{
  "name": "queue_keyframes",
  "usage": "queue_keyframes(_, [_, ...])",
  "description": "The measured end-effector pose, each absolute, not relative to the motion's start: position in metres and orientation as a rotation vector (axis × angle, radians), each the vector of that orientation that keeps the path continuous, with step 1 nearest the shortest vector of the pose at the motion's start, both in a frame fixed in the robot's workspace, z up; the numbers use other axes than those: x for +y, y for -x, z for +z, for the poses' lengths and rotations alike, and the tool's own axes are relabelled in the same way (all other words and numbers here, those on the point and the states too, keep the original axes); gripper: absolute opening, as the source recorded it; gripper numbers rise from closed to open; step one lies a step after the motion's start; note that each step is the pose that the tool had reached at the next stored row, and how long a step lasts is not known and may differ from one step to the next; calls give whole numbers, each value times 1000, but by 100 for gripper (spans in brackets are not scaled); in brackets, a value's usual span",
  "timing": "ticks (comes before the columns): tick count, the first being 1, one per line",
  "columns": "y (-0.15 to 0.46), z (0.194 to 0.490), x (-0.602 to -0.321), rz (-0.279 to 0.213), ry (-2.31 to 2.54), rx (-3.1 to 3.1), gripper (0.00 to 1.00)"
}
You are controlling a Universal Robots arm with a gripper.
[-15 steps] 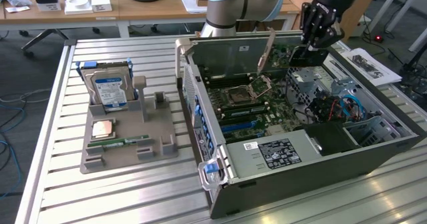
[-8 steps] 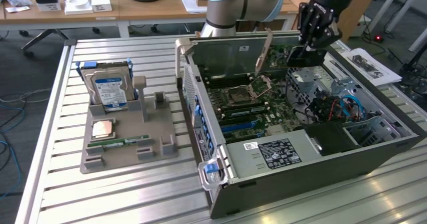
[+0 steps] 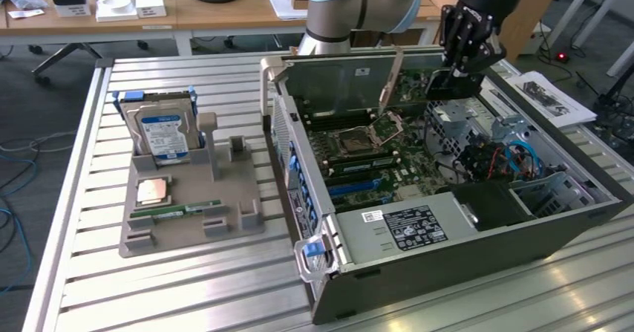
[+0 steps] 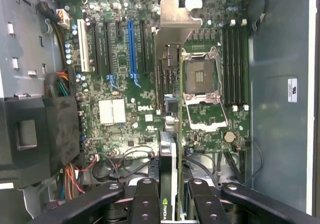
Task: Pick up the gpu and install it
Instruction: 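Insert the gpu into the slot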
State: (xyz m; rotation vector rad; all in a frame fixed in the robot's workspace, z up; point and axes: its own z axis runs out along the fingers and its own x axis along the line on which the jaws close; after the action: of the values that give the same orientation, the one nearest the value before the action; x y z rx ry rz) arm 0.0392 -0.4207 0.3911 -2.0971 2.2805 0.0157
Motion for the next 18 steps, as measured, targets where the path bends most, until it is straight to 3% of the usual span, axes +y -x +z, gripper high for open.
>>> queue_keyframes(18, [-19,391,-421,12,2101,2279,27])
